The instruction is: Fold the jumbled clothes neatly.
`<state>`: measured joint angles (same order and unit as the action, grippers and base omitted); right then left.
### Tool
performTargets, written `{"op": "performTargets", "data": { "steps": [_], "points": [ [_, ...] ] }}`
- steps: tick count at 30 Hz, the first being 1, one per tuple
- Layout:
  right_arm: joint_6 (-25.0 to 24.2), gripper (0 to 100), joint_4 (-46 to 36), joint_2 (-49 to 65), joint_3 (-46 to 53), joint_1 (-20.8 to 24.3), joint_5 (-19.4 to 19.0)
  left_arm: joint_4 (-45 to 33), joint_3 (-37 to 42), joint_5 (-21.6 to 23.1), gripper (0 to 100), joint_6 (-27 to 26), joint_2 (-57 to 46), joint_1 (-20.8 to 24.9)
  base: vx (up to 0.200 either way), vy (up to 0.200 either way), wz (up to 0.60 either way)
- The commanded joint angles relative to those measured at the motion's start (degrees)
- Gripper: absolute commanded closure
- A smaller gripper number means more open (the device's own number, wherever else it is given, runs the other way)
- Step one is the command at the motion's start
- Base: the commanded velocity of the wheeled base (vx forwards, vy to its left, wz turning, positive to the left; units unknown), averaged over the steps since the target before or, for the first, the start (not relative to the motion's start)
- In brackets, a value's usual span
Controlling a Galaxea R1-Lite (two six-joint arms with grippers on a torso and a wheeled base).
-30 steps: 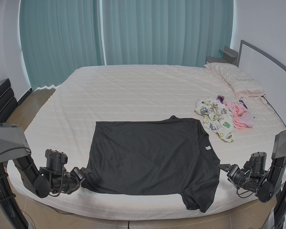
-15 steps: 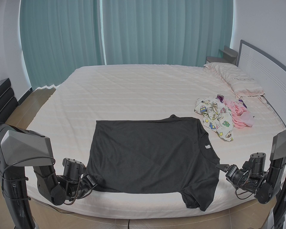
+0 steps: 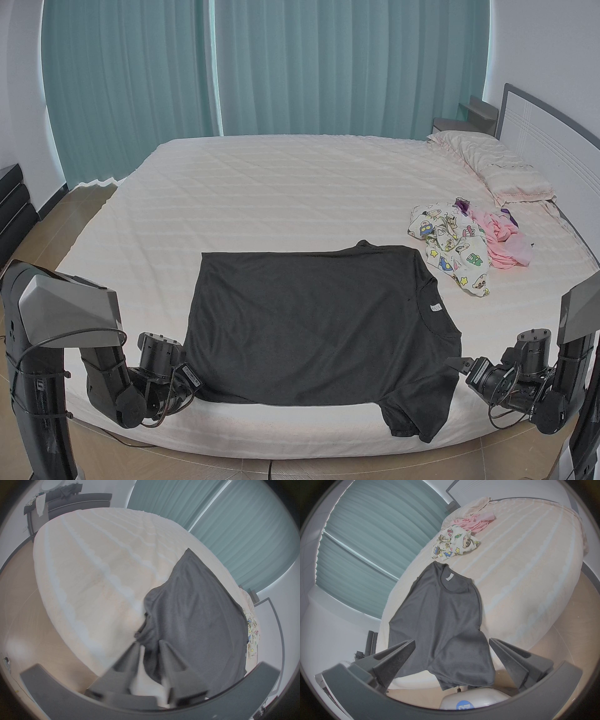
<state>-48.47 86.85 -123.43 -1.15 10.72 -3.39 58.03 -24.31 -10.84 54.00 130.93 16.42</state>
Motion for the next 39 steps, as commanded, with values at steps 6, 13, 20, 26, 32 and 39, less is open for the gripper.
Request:
{"op": "performTargets", "data": {
  "steps": [6, 13, 20, 26, 32, 39],
  "points": [
    [6.46, 0, 0.43, -8.85, 1.15, 0.36, -0.39, -0.02, 2.16, 0.38, 100, 0.14, -1.55, -3.59, 0.0, 0.0, 0.0],
    [8.57, 0, 2.89, -13.42, -0.35, 0.27, -3.73, 0.07, 2.34, 4.16, 100, 0.31, -1.29, -4.38, 0.0, 0.0, 0.0],
    [12.61, 0, 2.8, -16.23, -5.27, 0.01, -3.91, 0.07, 2.42, 4.25, 100, 0.31, -1.2, -4.38, 0.0, 0.0, 0.0],
    [13.31, 100, 2.8, -17.02, -11.16, -1.93, -3.82, 0.07, 2.42, 4.25, 100, 0.31, -1.11, -4.38, 0.0, 0.0, 0.0],
    [13.4, 100, 2.8, -16.67, -16.08, -5.09, -3.91, 0.07, 2.42, 4.25, 100, 0.22, -1.11, -4.38, 0.0, 0.0, 0.0],
    [15.95, 100, 2.45, -17.9, -22.06, -7.2, -7.51, 0.07, 2.51, 4.25, 100, 0.22, -1.02, -4.29, 0.0, 0.0, 0.0]
  ]
}}
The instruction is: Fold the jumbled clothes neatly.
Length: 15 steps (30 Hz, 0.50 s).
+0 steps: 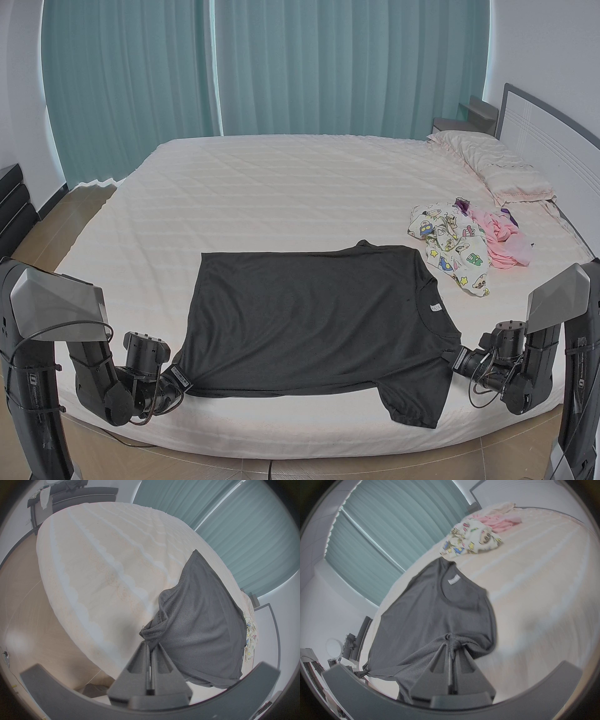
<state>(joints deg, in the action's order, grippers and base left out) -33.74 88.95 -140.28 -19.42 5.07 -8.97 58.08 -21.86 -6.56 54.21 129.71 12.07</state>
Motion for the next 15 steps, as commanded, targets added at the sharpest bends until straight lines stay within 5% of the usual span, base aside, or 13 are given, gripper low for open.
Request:
{"op": "performTargets", "data": {
  "steps": [1, 10, 11, 15],
  "points": [
    [2.19, 100, -0.54, -1.4, -5.45, -1.73, -3.33, 0.02, 0.24, -0.03, 100, 0.02, 0.19, 0.06, 0.0, 0.0, 0.0],
    [6.67, 100, -8.71, -2.55, -11.08, -1.82, -3.86, 0.02, 0.41, -0.03, 100, -0.16, 0.19, 0.15, 0.0, 0.0, 0.0],
    [6.67, 0, -8.8, -2.55, -11.17, -1.91, -3.86, 0.02, 0.41, -0.03, 100, -0.16, 0.19, 0.15, 0.0, 0.0, 0.0],
    [6.59, 0, -8.45, -1.31, -10.99, -3.93, -3.95, 0.02, 0.41, -0.03, 100, -0.16, 0.19, 0.06, 0.0, 0.0, 0.0]
  ]
}}
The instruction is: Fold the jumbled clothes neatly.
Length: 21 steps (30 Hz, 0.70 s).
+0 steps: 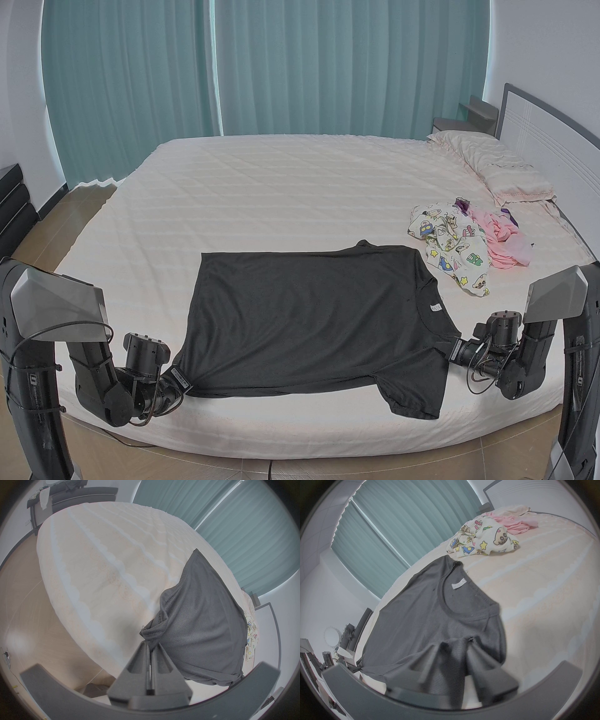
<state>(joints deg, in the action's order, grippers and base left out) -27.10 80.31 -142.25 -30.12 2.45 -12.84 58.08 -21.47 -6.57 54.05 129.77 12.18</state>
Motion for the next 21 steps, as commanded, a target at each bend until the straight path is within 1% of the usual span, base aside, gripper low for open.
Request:
{"op": "performTargets", "data": {
  "steps": [1, 4, 8, 11, 14, 16, 19, 20, 21],
  "points": [
    [-0.15, 0, 0.11, 1.45, -0.2, -2.1, -0.08, 0.02, 0.02, -0.02, 100, 0.0, 0.13, -0.05, 0.0, 0.0, 0.0],
    [-0.59, 0, -0.16, 2.86, 0.33, -4.21, -0.52, 0.02, 0.02, 0.07, 100, 0.0, 0.13, -0.05, 0.0, 0.0, 0.0],
    [-0.67, 0, 0.11, 3.47, 1.82, -5.53, -0.61, 0.02, 0.02, 0.07, 100, 0.0, 0.13, -0.05, 0.0, 0.0, 0.0],
    [-2.52, 0, 0.28, 4.7, 3.93, -6.05, -1.23, 0.02, 0.02, 0.07, 100, 0.0, 0.13, -0.05, 0.0, 0.0, 0.0],
    [-5.95, 0, 1.34, 7.25, 8.24, -5.35, -3.16, 0.02, 0.02, 0.07, 100, 0.0, 0.13, -0.05, 0.0, 0.0, 0.0],
    [-7.18, 0, 2.48, 9.54, 11.58, -4.38, -4.48, 0.02, 0.02, 0.07, 100, -0.09, 0.13, -0.05, 0.0, 0.0, 0.0],
    [-9.2, 0, 3.45, 12.17, 15.27, -1.48, -4.57, 0.02, 0.02, 0.07, 100, -0.09, 0.13, -0.05, 0.0, 0.0, 0.0],
    [-11.04, 0, 3.54, 13.84, 16.94, 0.54, -4.48, 0.02, 0.02, 0.07, 100, 0.0, 0.13, 0.04, 0.0, 0.0, 0.0],
    [-11.04, 0, 3.54, 13.84, 16.94, 0.54, -4.48, 0.02, 0.02, 0.07, 100, 0.0, 0.13, 0.04, 0.0, 0.0, 0.0]
  ]
}}
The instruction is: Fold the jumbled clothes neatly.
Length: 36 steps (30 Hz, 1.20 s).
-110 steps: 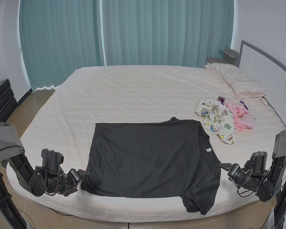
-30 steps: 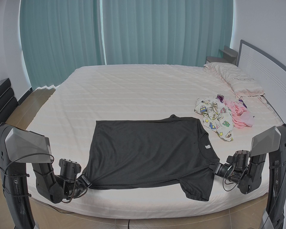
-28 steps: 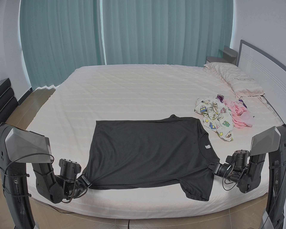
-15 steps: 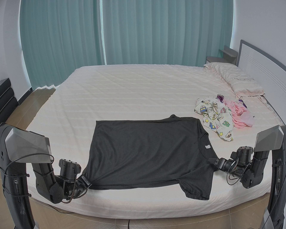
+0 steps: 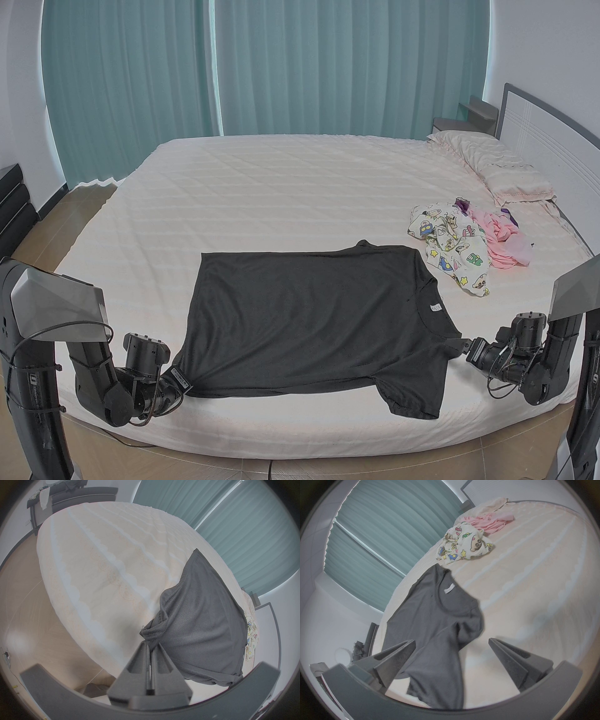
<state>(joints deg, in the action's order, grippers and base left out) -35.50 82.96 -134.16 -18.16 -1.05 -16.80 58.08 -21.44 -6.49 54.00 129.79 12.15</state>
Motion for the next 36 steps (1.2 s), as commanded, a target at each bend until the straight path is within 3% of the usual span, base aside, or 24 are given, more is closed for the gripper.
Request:
{"op": "performTargets", "data": {
  "steps": [1, 4, 8, 17, 19, 25, 36],
  "points": [
    [-6.69, 0, 0.89, 7.86, 7.44, 7.55, -0.25, 0.02, 0.0, -0.02, 100, -0.04, 0.11, 0.06, 0.0, 0.0, 0.0],
    [-10.47, 0, 0.98, 9.0, 9.73, 11.86, 0.63, 0.02, 0.0, -0.02, 100, -0.04, 0.11, -0.03, 0.0, 0.0, 0.0],
    [-12.75, 0, 1.15, 6.72, 11.31, 19.94, 6.95, 0.02, 0.0, -0.02, 100, -0.04, 0.11, 0.06, 0.0, 0.0, 0.0],
    [-13.28, 0, 2.38, 1.44, 9.55, 29.09, 12.67, 0.02, 0.0, -0.02, 100, -0.04, 0.11, 0.06, 0.0, 0.0, 0.0],
    [-13.1, 0, 2.38, -0.49, 8.94, 30.84, 15.48, 0.02, 0.09, -0.02, 100, -0.04, 0.11, 0.06, 0.0, 0.0, 0.0],
    [-13.1, 0, 2.38, -1.11, 10.78, 32.07, 16.8, 0.02, 0.09, -0.02, 100, -0.04, 0.11, 0.06, 0.0, 0.0, 0.0],
    [-12.93, 0, 6.69, -4.8, 14.12, 27.94, 16.89, 0.02, 0.09, -0.02, 100, -0.04, 0.11, 0.06, 0.0, 0.0, 0.0]
  ]
}}
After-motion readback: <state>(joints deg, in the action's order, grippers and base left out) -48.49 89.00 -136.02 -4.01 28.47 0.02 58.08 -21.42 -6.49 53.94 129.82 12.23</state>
